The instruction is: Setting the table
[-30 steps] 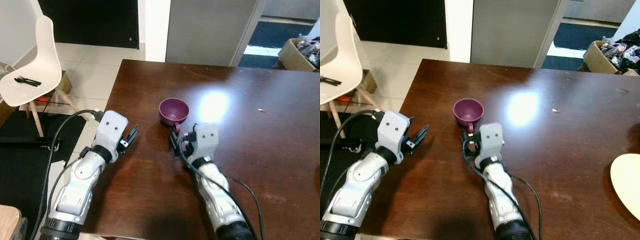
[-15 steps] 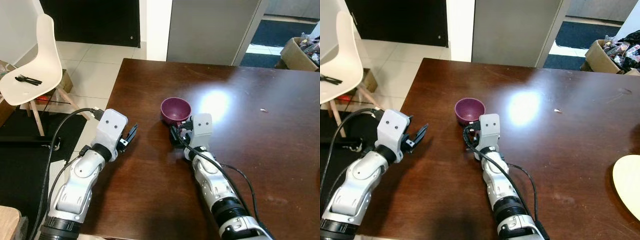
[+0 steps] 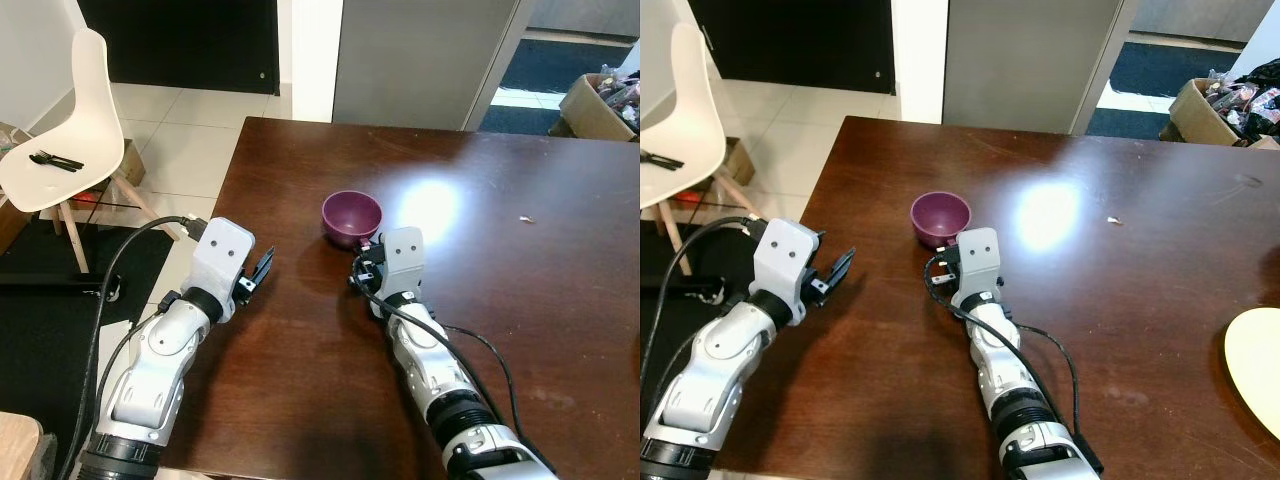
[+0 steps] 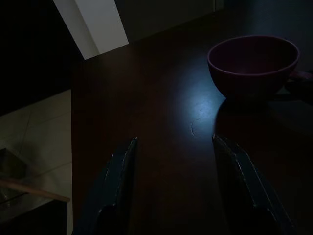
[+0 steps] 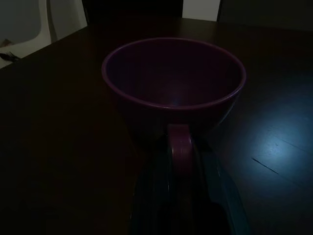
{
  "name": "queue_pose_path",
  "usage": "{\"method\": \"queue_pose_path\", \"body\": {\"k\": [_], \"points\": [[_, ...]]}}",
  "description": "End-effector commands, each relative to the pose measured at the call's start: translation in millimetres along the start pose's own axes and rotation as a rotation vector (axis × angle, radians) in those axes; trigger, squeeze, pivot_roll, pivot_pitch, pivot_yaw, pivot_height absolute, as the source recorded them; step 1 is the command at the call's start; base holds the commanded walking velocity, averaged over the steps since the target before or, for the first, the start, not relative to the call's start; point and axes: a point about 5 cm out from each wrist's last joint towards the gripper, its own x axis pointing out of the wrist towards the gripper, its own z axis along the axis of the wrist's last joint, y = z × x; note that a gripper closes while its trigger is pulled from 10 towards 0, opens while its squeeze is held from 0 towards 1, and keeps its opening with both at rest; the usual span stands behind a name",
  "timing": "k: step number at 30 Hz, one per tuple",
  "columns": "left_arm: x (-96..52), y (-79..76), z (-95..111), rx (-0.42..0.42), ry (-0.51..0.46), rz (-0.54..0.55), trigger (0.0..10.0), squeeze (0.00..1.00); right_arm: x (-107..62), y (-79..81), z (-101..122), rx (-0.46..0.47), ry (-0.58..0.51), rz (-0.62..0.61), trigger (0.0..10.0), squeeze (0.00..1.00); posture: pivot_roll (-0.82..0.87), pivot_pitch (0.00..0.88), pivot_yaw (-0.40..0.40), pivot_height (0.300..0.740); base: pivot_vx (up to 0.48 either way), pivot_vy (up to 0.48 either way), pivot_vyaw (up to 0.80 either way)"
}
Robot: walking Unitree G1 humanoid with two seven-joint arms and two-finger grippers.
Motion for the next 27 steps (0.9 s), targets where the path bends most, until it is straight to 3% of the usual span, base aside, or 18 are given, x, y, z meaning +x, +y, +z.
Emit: {"method": "queue_pose_path", "body": {"k": [1,9,10,11,12,13,15,19,24,27], "points": [[-2.9,-0.9,-3.2,-0.004,0.018,0.005,10.0,0.00,0.4,0.5,0.0,-0.014,-0.007,0.005,0.0,0.00,-0.04,0.038,0.068,0.740,0.000,0.000,0.00],[-3.2,-2.8,-4.9,-0.004,0.023,0.003,10.0,0.00,-5.2,-6.9,10.2,-0.015,-0.082,-0.031,0.0,0.00,-0.05,0.041,0.065,0.740,0.000,0.000,0.00],[-3.2,-2.8,-5.0,-0.005,0.024,0.003,10.0,0.00,-7.2,-8.2,15.2,-0.016,-0.111,-0.038,0.9,0.00,-0.05,0.041,0.065,0.740,0.000,0.000,0.00],[-3.3,-2.9,-5.1,-0.006,0.024,0.004,10.0,0.00,-9.6,-9.3,20.7,-0.019,-0.139,-0.043,3.1,0.00,-0.05,0.042,0.065,0.740,0.000,0.000,0.00],[-3.3,-2.9,-5.1,-0.006,0.024,0.004,10.0,0.00,-9.6,-9.3,20.7,-0.019,-0.139,-0.043,3.1,0.00,-0.05,0.042,0.065,0.740,0.000,0.000,0.00],[-3.4,-2.8,-5.2,-0.006,0.025,0.006,10.0,0.00,-12.9,-9.7,28.1,-0.014,-0.174,-0.046,10.0,0.00,-0.06,0.042,0.064,0.740,0.000,0.000,0.00],[-3.4,-2.8,-5.2,-0.006,0.025,0.006,10.0,0.00,-12.9,-9.7,28.1,-0.014,-0.174,-0.046,10.0,0.00,-0.06,0.042,0.064,0.740,0.000,0.000,0.00],[-9.3,0.4,-4.0,-0.049,0.033,0.034,10.0,0.00,-44.3,-5.8,60.1,0.020,-0.305,-0.049,10.0,0.00,-0.07,0.047,0.061,0.740,0.000,0.000,0.00],[-21.2,10.3,-6.1,-0.070,0.050,0.110,10.0,0.00,-63.0,-2.0,56.8,0.095,-0.282,-0.062,10.0,0.00,-0.08,0.052,0.054,0.740,0.000,0.000,0.00],[-24.7,14.0,-10.8,-0.082,0.070,0.154,10.0,0.00,-66.2,-5.1,47.9,0.101,-0.247,-0.077,10.0,0.00,-0.07,0.044,0.049,0.740,0.000,0.000,0.00]]}}
